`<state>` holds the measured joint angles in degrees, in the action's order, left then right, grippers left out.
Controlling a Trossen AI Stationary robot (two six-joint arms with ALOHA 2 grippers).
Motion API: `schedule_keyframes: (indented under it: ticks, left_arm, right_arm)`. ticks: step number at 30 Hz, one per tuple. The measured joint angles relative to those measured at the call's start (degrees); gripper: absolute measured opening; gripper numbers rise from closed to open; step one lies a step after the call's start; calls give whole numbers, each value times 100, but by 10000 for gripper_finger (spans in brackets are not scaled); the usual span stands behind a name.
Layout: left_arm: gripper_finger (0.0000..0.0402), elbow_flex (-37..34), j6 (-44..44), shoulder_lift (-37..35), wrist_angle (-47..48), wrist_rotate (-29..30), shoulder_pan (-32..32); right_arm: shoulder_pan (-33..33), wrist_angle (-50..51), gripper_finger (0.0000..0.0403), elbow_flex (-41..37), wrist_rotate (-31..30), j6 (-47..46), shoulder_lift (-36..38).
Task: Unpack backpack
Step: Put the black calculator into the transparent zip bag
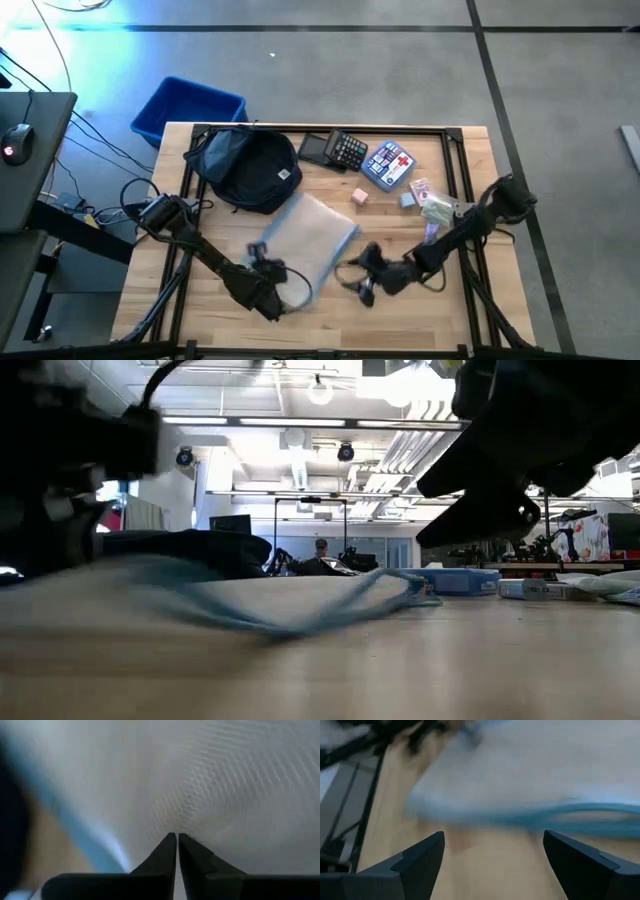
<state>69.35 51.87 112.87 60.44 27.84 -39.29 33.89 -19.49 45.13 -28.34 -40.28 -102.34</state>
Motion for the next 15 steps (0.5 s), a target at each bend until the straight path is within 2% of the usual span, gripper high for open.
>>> schedule_keyframes:
  ticks: [4,8,10,12,15]
  left_arm:
    - [0,176,1096,-86,965,418,-148]
    - [0,369,1321,-80,835,858,-210]
    - [0,442,1152,-104,473,1111,-208]
    - [0,469,996,-104,-287,1201,-193]
    - [6,472,139,-104,-1510,1117,-75]
  right_arm:
    - [-26,1234,322,957,-182,858,-339]
    - [-21,2942,322,1788,-745,1066,-587]
    - [43,3601,322,2079,-1143,1027,-585]
    - [160,4168,322,2250,-1610,877,-564]
    - [324,5091,322,2434,-2077,479,-496]
